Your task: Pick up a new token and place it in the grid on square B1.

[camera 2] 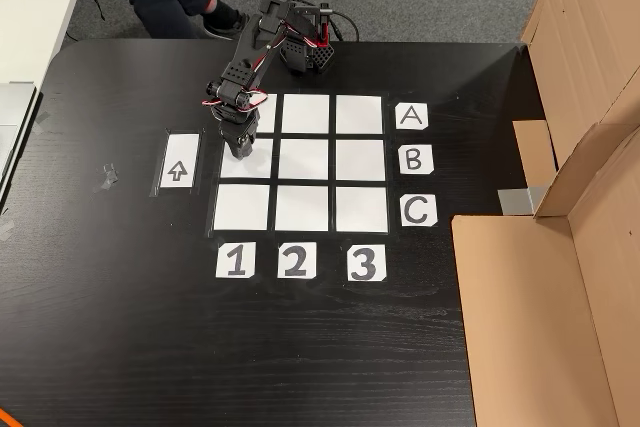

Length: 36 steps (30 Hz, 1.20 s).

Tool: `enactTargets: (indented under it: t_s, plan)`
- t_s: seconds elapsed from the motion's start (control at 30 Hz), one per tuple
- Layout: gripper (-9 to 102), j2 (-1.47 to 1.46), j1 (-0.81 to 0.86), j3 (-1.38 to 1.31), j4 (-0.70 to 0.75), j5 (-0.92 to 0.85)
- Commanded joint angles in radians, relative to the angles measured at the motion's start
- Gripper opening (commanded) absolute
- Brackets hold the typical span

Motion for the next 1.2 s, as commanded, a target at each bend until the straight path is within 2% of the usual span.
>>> enactTargets:
  t_s: [0.0,1.17]
  plan:
    - [10,-0.003,0.005,-0.038,-0.008,0.005]
    - [13,-0.021,-0.018,-0.018,-0.046,0.003]
